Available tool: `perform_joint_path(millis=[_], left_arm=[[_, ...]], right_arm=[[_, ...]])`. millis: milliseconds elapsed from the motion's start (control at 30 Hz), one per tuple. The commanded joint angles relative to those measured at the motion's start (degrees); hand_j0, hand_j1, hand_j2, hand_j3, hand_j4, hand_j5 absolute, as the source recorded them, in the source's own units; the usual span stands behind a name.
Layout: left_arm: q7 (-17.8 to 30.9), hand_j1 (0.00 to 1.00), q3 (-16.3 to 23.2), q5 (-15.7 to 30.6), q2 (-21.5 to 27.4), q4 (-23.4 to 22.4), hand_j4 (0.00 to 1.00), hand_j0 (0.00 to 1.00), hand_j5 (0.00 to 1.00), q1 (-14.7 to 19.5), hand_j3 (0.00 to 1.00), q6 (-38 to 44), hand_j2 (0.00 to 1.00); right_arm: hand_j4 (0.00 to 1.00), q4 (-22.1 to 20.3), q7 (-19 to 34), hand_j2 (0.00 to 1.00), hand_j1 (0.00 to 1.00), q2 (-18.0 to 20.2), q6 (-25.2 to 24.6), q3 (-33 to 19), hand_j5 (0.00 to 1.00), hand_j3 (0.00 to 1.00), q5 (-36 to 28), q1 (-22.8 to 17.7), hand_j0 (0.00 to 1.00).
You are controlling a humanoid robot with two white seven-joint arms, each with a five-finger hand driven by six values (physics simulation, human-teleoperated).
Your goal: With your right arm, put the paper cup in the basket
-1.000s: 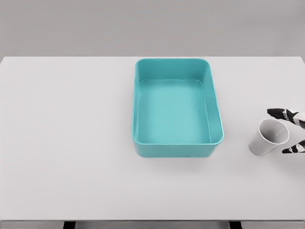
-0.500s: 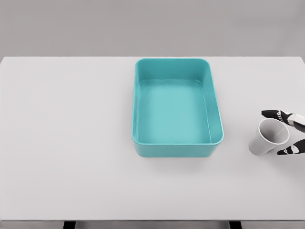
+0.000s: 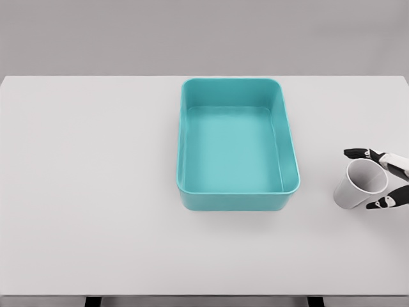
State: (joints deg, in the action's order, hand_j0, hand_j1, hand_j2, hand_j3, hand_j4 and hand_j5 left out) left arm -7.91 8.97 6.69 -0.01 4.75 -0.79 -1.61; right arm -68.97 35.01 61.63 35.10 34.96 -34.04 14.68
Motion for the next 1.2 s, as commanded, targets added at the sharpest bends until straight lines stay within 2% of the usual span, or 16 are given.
perform_joint_path(millis=[0, 200, 233, 267, 400, 533, 667, 767, 1033, 1167], left_arm=[[0.00, 1.00, 0.00, -0.02, 0.01, 0.00, 1.00, 1.00, 1.00, 0.00, 1.00, 0.03, 1.00], [0.00, 1.00, 0.00, -0.02, 0.01, 0.00, 1.00, 1.00, 1.00, 0.00, 1.00, -0.06, 1.00], [0.00, 1.00, 0.00, -0.02, 0.01, 0.00, 1.00, 1.00, 1.00, 0.00, 1.00, 0.03, 1.00], [0.00, 1.00, 0.00, -0.02, 0.01, 0.00, 1.00, 1.00, 1.00, 0.00, 1.00, 0.03, 1.00], [0.00, 1.00, 0.00, -0.02, 0.01, 0.00, 1.00, 1.00, 1.00, 0.00, 1.00, 0.03, 1.00], [0.00, 1.00, 0.00, -0.02, 0.01, 0.00, 1.00, 1.00, 1.00, 0.00, 1.00, -0.06, 1.00], [0.00, 1.00, 0.00, -0.02, 0.01, 0.00, 1.00, 1.00, 1.00, 0.00, 1.00, 0.03, 1.00], [0.00, 1.00, 0.00, -0.02, 0.01, 0.00, 1.00, 1.00, 1.00, 0.00, 1.00, 0.03, 1.00], [0.00, 1.00, 0.00, -0.02, 0.01, 0.00, 1.00, 1.00, 1.00, 0.00, 1.00, -0.06, 1.00], [0.00, 1.00, 0.00, -0.02, 0.01, 0.00, 1.00, 1.00, 1.00, 0.00, 1.00, -0.06, 1.00]], right_arm=[[1.00, -1.34, -0.01, 1.00, 1.00, 0.24, -0.10, -0.07, 1.00, 1.00, -0.50, 0.00, 1.00], [0.98, -1.70, -0.01, 0.98, 0.98, 0.33, -0.10, -0.16, 0.98, 0.98, -0.76, 0.26, 0.98], [0.93, -1.70, -0.01, 0.93, 0.93, 0.33, -0.10, -0.16, 0.93, 0.93, -0.76, 0.26, 0.93], [0.93, -1.70, -0.01, 0.93, 0.93, 0.33, -0.10, -0.07, 0.93, 0.93, -0.76, 0.26, 0.93], [0.93, -2.66, -0.01, 0.93, 0.93, 0.24, -0.10, 0.02, 0.93, 0.93, -0.68, 0.26, 0.93], [0.82, -3.28, -0.01, 0.82, 0.82, 0.24, -0.10, 0.02, 0.82, 0.82, -0.68, 0.26, 0.82], [0.82, -3.45, -0.01, 0.82, 0.82, 0.16, -0.10, -0.51, 0.82, 0.82, -0.67, 0.26, 0.82], [0.75, -3.45, -0.01, 0.75, 0.75, -0.02, -0.10, -1.39, 0.75, 0.75, -0.85, 0.35, 0.75], [0.73, -3.89, -0.01, 0.73, 0.73, -0.81, -0.10, -4.90, 0.73, 0.73, -1.03, 0.53, 0.73], [0.73, -4.51, -0.01, 0.73, 0.73, -2.22, -0.10, -5.43, 0.73, 0.73, -1.11, 2.28, 0.73]])
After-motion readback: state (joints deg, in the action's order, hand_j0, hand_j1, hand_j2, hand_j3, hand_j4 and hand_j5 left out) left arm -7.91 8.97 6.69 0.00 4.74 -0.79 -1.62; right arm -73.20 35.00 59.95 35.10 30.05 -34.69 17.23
